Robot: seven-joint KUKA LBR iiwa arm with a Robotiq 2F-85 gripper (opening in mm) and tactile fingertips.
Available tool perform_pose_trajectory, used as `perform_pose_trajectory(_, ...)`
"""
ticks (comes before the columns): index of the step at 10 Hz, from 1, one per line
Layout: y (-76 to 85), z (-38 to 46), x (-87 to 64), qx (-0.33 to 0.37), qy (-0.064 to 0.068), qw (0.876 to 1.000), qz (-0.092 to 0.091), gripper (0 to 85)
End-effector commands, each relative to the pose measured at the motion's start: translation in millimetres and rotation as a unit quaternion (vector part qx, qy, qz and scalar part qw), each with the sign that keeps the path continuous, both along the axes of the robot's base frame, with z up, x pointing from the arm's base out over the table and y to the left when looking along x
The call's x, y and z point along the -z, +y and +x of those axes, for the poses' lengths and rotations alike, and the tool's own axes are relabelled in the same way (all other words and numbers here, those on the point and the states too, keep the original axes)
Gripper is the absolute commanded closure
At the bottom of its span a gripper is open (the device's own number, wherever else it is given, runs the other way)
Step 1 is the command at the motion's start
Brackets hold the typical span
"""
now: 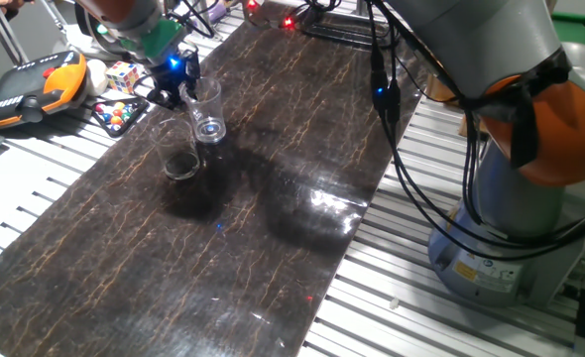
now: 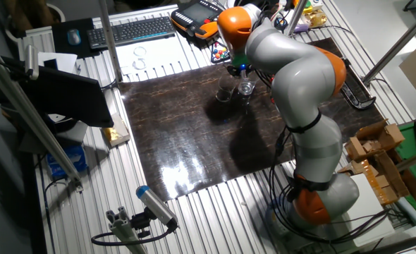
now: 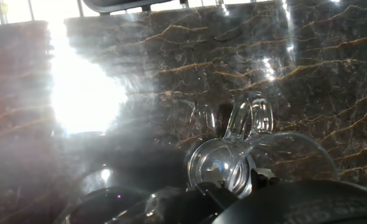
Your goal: Pour the water from one cup into another empty cup
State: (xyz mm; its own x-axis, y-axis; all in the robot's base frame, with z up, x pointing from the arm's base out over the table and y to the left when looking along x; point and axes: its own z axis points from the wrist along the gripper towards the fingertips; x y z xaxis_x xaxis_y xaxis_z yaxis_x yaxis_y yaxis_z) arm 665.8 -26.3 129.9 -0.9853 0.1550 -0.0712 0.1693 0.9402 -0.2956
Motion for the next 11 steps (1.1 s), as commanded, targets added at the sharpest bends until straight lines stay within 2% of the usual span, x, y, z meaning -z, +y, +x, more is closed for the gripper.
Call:
perform_pose_trajectory(1, 0.0, -0.3, -0.4, 0.0, 0.001, 1.0, 0.0, 53.7)
perform_pose_trajectory(4, -0.1, -0.4, -0.1, 0.006, 0.001, 1.0, 0.009, 73.3)
perform_pose_trajectory(6, -0.1, -0.2, 0.5, 0.008, -0.001, 1.0, 0.012, 75.7)
perform_pose_trajectory(7, -0.2, -0.5, -0.5, 0.006, 0.0, 1.0, 0.012, 82.0)
perform_pose_trajectory(8, 0.0, -1.2, -2.3, 0.008, -0.002, 1.0, 0.013, 84.3)
perform_pose_trajectory(11, 2.8, -4.6, -11.6, 0.016, -0.014, 1.0, 0.015, 84.3)
